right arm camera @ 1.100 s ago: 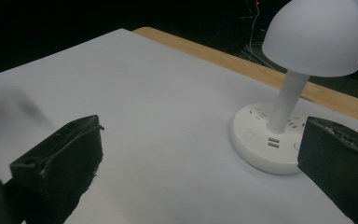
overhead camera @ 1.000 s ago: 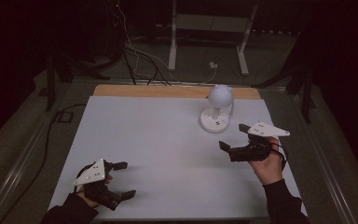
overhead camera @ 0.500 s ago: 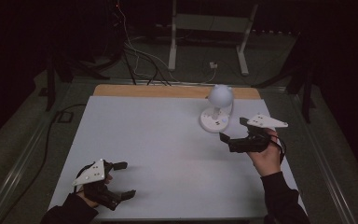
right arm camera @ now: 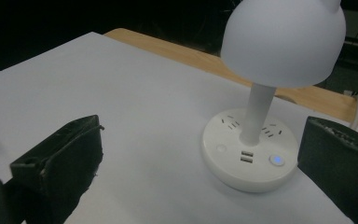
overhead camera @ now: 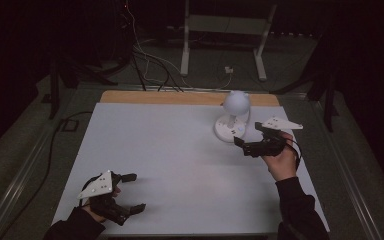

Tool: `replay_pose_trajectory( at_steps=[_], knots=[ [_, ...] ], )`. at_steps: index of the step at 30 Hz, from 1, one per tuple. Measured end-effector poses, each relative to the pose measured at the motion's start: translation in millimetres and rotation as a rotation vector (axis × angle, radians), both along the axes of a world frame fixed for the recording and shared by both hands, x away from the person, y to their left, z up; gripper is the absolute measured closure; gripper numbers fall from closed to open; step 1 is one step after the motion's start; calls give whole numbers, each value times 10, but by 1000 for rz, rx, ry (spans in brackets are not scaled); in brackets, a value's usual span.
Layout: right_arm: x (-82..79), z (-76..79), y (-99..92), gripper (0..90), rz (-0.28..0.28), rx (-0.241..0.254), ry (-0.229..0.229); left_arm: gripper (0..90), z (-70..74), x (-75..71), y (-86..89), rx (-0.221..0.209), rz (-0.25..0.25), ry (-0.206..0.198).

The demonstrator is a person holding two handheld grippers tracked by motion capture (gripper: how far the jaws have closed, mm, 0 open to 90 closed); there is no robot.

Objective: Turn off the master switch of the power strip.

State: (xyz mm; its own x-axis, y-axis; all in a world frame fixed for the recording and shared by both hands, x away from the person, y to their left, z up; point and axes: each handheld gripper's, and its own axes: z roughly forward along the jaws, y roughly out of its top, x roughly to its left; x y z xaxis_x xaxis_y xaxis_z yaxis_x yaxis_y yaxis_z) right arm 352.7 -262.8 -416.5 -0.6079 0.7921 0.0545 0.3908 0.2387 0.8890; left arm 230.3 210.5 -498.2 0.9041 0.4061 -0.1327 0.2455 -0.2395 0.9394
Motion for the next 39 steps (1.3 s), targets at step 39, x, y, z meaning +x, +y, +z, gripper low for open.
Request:
replay_pose_trajectory(
  at_steps=[39],
  knots=[
    [548,-442,-185,12,-195,35,44,3,4,0,3,-12,-6,10]
  ],
)
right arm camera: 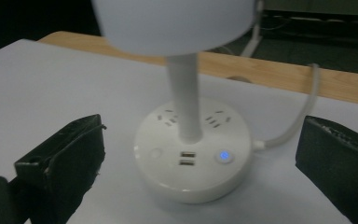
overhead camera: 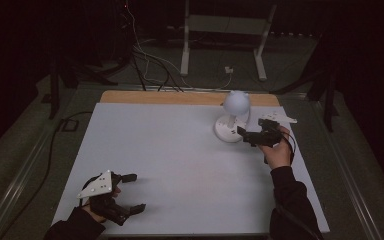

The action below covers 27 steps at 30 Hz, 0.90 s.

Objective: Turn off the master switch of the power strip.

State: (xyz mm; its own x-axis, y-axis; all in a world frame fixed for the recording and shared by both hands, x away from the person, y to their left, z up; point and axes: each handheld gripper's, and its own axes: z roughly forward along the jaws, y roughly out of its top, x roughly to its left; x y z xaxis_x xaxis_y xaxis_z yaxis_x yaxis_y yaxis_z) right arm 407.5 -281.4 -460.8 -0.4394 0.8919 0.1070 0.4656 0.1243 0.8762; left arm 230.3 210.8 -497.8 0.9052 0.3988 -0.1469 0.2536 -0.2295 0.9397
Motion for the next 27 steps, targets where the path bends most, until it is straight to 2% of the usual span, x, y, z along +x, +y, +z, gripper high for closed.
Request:
replay_pose_trajectory(
  at_steps=[6,8,13,14,19,21,22,23,27],
  knots=[
    [38,-68,-33,13,-44,20,12,4,-2,0,-3,4,-1,2],
    [41,-85,-45,66,-60,27,6,3,-2,3,0,0,0,4],
    [57,-129,-56,90,-87,31,10,3,-2,5,0,-1,1,3],
    [59,-136,-52,139,-96,26,10,4,-2,5,0,-1,1,3],
    [68,-159,-33,218,-125,21,21,4,-1,2,-2,-2,0,3],
    [66,-174,-8,296,-145,10,12,3,-2,3,0,-2,2,6],
    [66,-174,-8,296,-145,10,12,3,-3,3,1,-2,2,5],
    [71,-177,0,370,-152,12,14,4,-2,4,1,-1,1,5],
    [79,-180,21,449,-170,4,5,4,-1,2,1,-2,1,5]
  ],
)
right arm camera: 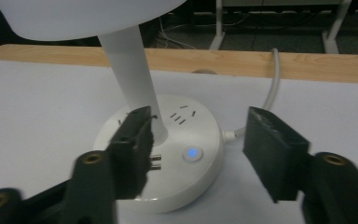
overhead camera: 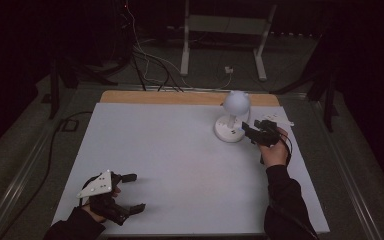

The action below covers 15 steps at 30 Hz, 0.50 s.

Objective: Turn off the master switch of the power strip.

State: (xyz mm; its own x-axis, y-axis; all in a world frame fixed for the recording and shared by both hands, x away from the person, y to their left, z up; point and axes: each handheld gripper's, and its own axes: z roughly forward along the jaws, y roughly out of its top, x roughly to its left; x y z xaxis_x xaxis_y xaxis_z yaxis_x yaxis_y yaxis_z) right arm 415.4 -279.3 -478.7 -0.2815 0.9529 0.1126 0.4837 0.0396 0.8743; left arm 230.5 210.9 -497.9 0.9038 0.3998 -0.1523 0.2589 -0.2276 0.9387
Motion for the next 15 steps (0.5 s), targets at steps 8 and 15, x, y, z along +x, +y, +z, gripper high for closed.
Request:
replay_pose_trajectory(
  at_steps=[8,15],
  knots=[
    [28,-34,33,621,-13,-19,0,4,0,2,0,-2,-2,0],
    [54,-66,57,698,-11,-33,0,3,0,4,1,-4,-1,0]
  ],
)
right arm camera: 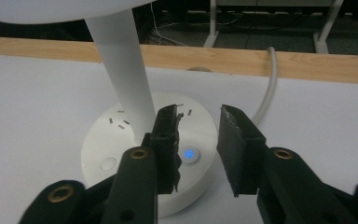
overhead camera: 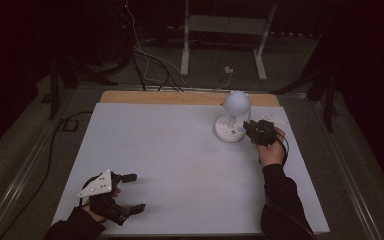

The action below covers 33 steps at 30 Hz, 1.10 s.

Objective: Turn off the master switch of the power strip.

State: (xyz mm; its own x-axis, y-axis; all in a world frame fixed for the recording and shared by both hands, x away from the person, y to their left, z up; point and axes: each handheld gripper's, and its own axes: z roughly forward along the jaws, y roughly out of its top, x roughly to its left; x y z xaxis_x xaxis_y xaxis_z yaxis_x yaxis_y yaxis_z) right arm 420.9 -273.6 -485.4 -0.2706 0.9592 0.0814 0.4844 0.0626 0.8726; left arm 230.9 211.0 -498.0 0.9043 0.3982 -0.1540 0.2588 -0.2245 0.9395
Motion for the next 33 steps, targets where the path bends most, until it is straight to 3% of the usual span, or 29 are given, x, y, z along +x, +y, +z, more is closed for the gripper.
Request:
replay_pose_trajectory(
  at_steps=[15,27,33],
  knots=[
    [67,-87,64,899,-16,-17,40,4,-3,1,1,0,0,6],
    [132,-201,118,900,-18,-89,55,3,-6,3,0,1,-1,7],
    [161,-225,144,900,-19,-90,56,3,-6,3,0,0,-1,7]
  ],
)
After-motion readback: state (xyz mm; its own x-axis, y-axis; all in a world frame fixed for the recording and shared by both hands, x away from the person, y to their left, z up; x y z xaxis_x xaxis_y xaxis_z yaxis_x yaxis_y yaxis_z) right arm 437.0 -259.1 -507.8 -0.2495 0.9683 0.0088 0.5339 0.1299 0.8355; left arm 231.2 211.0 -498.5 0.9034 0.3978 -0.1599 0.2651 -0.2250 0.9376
